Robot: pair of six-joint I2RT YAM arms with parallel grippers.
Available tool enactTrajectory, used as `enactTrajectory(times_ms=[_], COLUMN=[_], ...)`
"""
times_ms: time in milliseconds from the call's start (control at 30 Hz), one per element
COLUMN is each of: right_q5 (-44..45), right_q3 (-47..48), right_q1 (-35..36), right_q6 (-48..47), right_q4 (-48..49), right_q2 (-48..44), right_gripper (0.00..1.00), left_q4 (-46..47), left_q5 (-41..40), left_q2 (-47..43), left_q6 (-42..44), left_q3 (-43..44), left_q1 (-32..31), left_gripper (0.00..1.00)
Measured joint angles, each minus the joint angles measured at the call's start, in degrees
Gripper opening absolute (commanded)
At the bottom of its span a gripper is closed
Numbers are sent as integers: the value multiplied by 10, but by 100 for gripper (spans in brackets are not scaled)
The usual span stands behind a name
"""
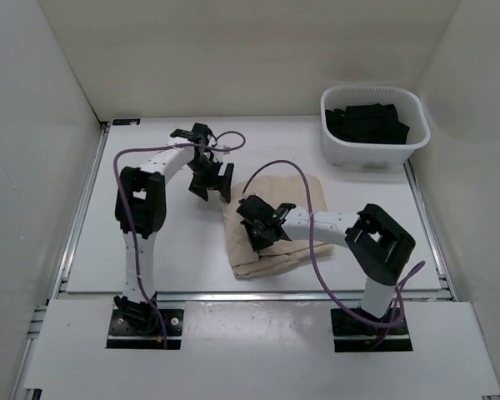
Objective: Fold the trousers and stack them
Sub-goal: Fold the trousers
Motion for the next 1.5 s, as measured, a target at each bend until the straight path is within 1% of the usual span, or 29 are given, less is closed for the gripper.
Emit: enactTrajectory(times_ms=[100, 133, 300, 367, 500, 567, 600, 633, 700, 733, 767, 833, 867, 900, 933, 967, 1000, 1033, 1100, 1167, 1267, 1400, 1500], right_q5=[22, 29, 60, 61, 60, 59, 59, 57, 46, 40, 33, 33, 38, 47, 60, 76, 94, 111, 149, 189, 230, 243, 248], right_q3=[47, 73, 222, 265, 289, 282, 272, 257, 231, 227, 226, 224, 217, 206, 195, 183, 174, 168, 159, 144, 113, 109, 149], right_q1=[-1, -1, -5, -10, -17, -20, -21, -23, -27, -27, -28, -30, -32, -34, -38, -49, -66, -88, -153, -217, -292, -337, -352], right_q6=[-6, -10, -27, -31, -47, -58, -64, -73, -92, -102, -112, -120, -122, -114, -103, -86, -67, -46, 14, 61, 114, 139, 131], right_q4=[-6, -7, -21, -24, -30, -31, -30, -28, -39, -44, -56, -65, -66, -70, -78, -90, -105, -118, -145, -166, -196, -206, -215], right_q2=[34, 52, 152, 182, 196, 190, 182, 170, 144, 133, 123, 100, 82, 58, 33, 6, -20, -39, -62, -59, -20, 65, 121], right_gripper=[0, 0, 0, 0, 3, 6, 8, 10, 16, 21, 37, 50, 53, 53, 50, 45, 27, 17, 4, 0, 0, 0, 0], left_q4=[7, -11, 3, 9, 20, 26, 26, 31, 33, 32, 33, 31, 30, 28, 28, 30, 31, 33, 40, 45, 54, 57, 61], left_q5=[-28, -29, -66, -80, -106, -122, -130, -136, -146, -150, -154, -160, -160, -160, -160, -159, -158, -158, -155, -151, -145, -135, -122], left_q2=[73, 87, 89, 94, 97, 94, 91, 85, 71, 64, 55, 36, 25, 13, 0, -15, -30, -48, -89, -137, -201, -250, -268], left_q6=[0, -6, -2, 0, 0, 0, 0, 0, 0, 1, 1, 2, 2, 2, 2, 2, 2, 2, 2, 2, 2, 2, 2], left_q3=[24, 46, 105, 129, 139, 129, 118, 101, 65, 49, 29, -5, -19, -30, -38, -47, -53, -60, -80, -107, -159, -227, -267], left_q1=[0, 1, 1, 2, 9, 15, 19, 24, 28, 31, 34, 38, 40, 42, 45, 47, 50, 53, 64, 80, 113, 170, 220], left_gripper=[99, 99, 99, 99, 99, 97, 94, 90, 87, 87, 87, 91, 93, 93, 93, 93, 94, 94, 94, 95, 96, 96, 97])
